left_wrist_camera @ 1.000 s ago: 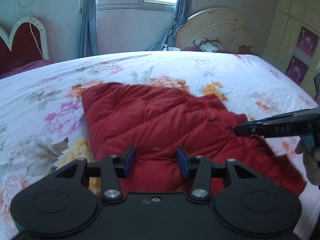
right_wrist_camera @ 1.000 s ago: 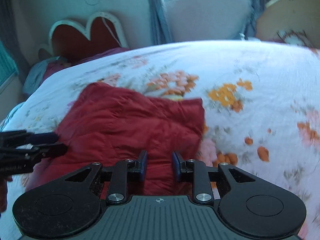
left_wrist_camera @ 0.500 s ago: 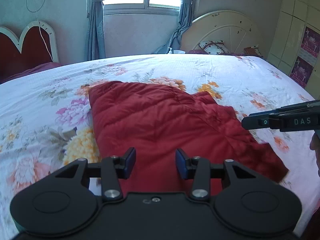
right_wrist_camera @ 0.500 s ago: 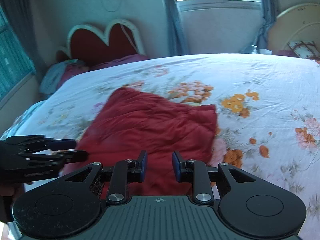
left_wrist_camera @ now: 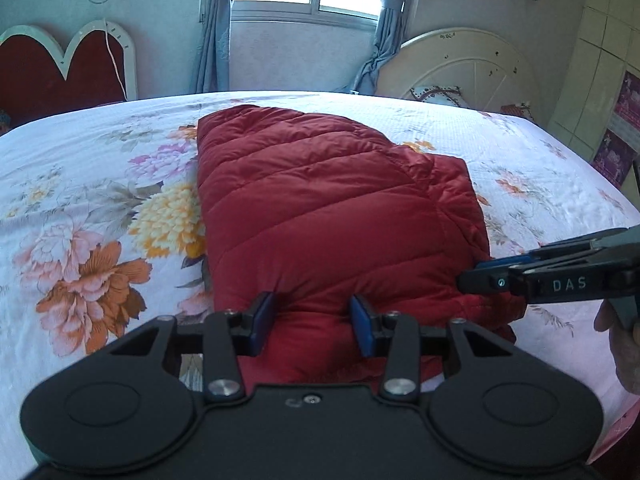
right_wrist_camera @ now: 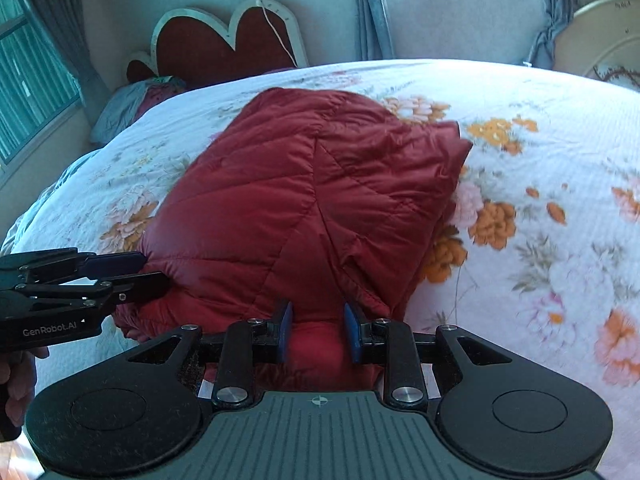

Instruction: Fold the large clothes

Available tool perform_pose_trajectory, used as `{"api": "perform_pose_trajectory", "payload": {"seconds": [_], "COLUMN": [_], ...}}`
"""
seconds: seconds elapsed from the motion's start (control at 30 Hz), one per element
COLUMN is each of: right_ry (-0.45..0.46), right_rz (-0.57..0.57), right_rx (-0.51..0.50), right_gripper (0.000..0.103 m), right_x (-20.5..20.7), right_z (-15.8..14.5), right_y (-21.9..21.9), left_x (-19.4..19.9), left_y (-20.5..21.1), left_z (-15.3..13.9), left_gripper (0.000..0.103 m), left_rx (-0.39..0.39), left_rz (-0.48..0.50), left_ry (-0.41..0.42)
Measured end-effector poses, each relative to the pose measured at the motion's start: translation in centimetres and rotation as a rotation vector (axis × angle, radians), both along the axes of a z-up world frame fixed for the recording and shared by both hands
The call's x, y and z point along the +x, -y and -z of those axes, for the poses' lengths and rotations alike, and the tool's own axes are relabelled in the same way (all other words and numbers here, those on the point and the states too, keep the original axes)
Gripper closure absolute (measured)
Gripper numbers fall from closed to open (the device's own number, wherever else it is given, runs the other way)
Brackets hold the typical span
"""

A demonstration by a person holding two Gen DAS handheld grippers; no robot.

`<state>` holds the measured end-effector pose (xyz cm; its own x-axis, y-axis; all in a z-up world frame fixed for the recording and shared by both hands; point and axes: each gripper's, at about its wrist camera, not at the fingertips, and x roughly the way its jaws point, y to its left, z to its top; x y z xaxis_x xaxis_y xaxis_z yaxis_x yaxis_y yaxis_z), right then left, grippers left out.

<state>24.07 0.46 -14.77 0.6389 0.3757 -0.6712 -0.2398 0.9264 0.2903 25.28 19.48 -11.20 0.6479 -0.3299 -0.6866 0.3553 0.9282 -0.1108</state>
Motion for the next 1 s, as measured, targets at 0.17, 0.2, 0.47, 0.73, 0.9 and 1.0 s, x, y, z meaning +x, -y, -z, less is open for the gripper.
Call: {"api": "perform_pose_trajectory", "payload": {"seconds": [0.17,0.2,0.47,0.73,0.9,1.0], "right_ry": [-0.006,-0.012,0.016,0.099,0.177,0.260], "right_rz": [-0.004,-0.003,-0.025,0.017,0.094,0.130], "right_rx": [-0.012,-0.011,-0.033,-0.015,0.043,0.035], "right_gripper": [0.076,0.076,0.076,0.076,0.051,0.000], "right_x": [0.1,0.2,-2.1,-5.3,-10.7,-14.2], "right_z": [0.4,0.3,-1.2,-4.4,-8.3,-9.6], "right_y": [0.0,0.0,0.4,1.7,3.5,4.1], "left_x": [0.0,0.0,-1.8,-4.8,-9.6,-13.1], "left_y": [0.1,0.1,0.1,0.9,1.9,2.6], "left_z": [0.4,0.2,-0.9,-4.6,-8.1,-9.8], "left_gripper": [0.061,0.061,0.061,0.063,0.022,0.000], "left_rx": [0.002,0.002,0.027,0.021,-0.011,-0.013], "left_rz": [-0.016,-0.020,-0.059,-0.097,-0.158,-0.219], "left_ry": [0.000,-0.004,-0.030,0.016,0.083,0.152]}}
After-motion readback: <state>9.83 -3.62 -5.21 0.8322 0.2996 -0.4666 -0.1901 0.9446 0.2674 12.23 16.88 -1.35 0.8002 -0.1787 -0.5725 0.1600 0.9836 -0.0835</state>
